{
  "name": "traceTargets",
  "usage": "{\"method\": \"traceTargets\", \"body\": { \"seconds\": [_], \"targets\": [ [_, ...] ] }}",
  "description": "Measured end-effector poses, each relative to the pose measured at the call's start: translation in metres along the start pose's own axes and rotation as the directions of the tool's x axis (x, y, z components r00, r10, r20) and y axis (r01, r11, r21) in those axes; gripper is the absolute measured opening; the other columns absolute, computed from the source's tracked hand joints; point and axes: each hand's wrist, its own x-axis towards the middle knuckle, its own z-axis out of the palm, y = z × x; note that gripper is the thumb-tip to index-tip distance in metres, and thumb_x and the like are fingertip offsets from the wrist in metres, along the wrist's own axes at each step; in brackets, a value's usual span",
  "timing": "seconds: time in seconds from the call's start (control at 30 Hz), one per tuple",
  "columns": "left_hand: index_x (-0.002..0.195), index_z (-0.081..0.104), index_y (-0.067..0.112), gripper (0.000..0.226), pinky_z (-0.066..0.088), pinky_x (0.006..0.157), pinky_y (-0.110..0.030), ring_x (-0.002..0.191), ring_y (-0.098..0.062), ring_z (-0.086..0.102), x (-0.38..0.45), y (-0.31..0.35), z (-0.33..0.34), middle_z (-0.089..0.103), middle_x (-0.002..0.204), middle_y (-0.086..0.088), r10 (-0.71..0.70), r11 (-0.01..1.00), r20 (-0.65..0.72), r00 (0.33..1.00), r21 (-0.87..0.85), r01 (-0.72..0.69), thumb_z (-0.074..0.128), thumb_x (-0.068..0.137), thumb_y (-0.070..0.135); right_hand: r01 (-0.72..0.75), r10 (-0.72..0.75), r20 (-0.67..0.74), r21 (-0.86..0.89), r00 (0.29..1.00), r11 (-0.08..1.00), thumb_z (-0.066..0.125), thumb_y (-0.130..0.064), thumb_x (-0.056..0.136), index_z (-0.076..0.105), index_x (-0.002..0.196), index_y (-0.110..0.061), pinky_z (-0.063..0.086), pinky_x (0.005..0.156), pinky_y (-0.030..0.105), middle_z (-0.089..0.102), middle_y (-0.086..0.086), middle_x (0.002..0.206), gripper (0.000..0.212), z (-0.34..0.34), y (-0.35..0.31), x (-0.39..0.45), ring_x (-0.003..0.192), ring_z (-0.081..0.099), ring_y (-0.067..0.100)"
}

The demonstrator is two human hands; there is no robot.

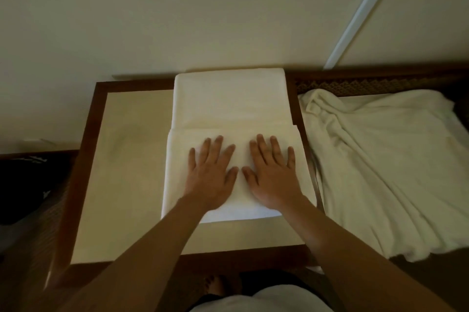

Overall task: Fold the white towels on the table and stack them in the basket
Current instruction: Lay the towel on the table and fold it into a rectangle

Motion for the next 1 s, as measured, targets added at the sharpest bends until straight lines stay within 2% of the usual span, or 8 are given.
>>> {"method": "traceTargets", "body": {
  "seconds": [0.13,0.3,0.4,0.5,0.6,0.8,0.9,1.0],
  "targets": [
    [0.163,0.008,0.040,0.070,-0.006,0.126,-0.048,0.157,-0.019,-0.010,-0.012,-0.043,0.008,-0.011,0.171,0.008,0.002,0.998,-0.020,1.000,0.058,-0.001,0.008,0.098,0.067,-0.079,0.079,0.008,-0.038,0.997,0.996,0.007,-0.071,0.098,-0.017,0.159,-0.039,-0.010,0.122,0.060,-0.027,-0.013,0.166,0.073,-0.001,0.037,0.001,0.154,-0.025,0.021],
    [0.162,0.004,0.039,0.067,-0.005,0.123,-0.059,0.157,-0.029,-0.008,-0.027,-0.096,0.001,-0.012,0.171,0.006,-0.154,0.982,-0.025,0.988,0.105,0.156,0.002,0.099,0.063,-0.323,0.323,0.023,0.015,0.946,0.946,0.003,-0.073,0.096,-0.014,0.160,-0.034,-0.011,0.119,0.067,-0.022,-0.010,0.168,0.077,-0.013,0.091,-0.007,0.154,-0.023,0.029],
    [0.153,0.040,0.027,0.063,0.011,0.122,-0.057,0.153,-0.033,0.019,-0.049,-0.101,-0.002,0.024,0.167,-0.004,-0.158,0.987,-0.180,0.971,-0.014,0.158,0.021,0.101,0.058,-0.173,0.178,-0.081,0.066,0.981,0.983,0.012,-0.074,0.097,0.001,0.162,-0.031,-0.009,0.120,0.062,-0.014,-0.009,0.170,0.079,-0.012,0.098,-0.030,0.156,-0.017,0.023],
    [0.122,0.067,0.017,0.056,0.037,0.103,-0.048,0.121,-0.032,0.055,-0.086,-0.096,0.007,0.058,0.130,-0.007,0.106,0.989,-0.386,0.916,-0.055,-0.138,0.052,0.093,0.062,0.103,-0.098,-0.177,0.021,0.979,0.994,0.035,-0.078,0.089,0.036,0.153,-0.033,0.002,0.120,0.063,0.010,-0.008,0.171,0.078,0.003,0.102,-0.065,0.158,0.000,0.019],
    [0.123,0.070,0.017,0.057,0.040,0.100,-0.046,0.120,-0.028,0.058,-0.109,-0.103,0.027,0.060,0.129,-0.006,0.265,0.960,-0.373,0.889,0.017,-0.279,0.072,0.085,0.059,0.194,-0.201,-0.184,-0.058,0.962,0.979,0.050,-0.076,0.083,0.043,0.151,-0.034,0.011,0.118,0.064,0.019,-0.013,0.168,0.080,0.022,0.110,-0.086,0.158,0.007,0.019],
    [0.133,0.064,0.015,0.046,0.041,0.105,-0.051,0.131,-0.028,0.056,-0.112,-0.122,0.031,0.059,0.141,-0.004,0.333,0.939,-0.367,0.869,0.048,-0.340,0.060,0.091,0.034,0.180,-0.199,-0.299,-0.092,0.933,0.979,0.053,-0.053,0.086,0.051,0.146,-0.031,0.019,0.113,0.061,0.043,-0.013,0.157,0.064,0.024,0.112,-0.093,0.152,0.027,0.020],
    [0.129,0.066,0.010,0.045,0.047,0.102,-0.049,0.120,-0.026,0.063,-0.111,-0.121,0.022,0.065,0.132,-0.007,0.244,0.943,-0.412,0.878,-0.109,-0.313,0.061,0.089,0.030,0.190,-0.188,-0.370,-0.031,0.910,0.981,0.053,-0.049,0.086,0.060,0.137,-0.028,0.020,0.112,0.056,0.058,-0.010,0.145,0.055,0.022,0.107,-0.093,0.146,0.038,0.017],
    [0.124,0.066,0.023,0.032,0.052,0.093,-0.038,0.107,-0.016,0.062,-0.113,-0.108,-0.002,0.068,0.120,0.002,-0.071,0.875,-0.329,0.942,-0.473,-0.099,0.069,0.093,0.030,0.150,-0.056,-0.415,0.197,0.908,0.969,0.054,-0.049,0.086,0.067,0.127,-0.025,0.020,0.114,0.053,0.067,-0.006,0.131,0.050,0.013,0.095,-0.095,0.140,0.047,0.015]
  ]
}}
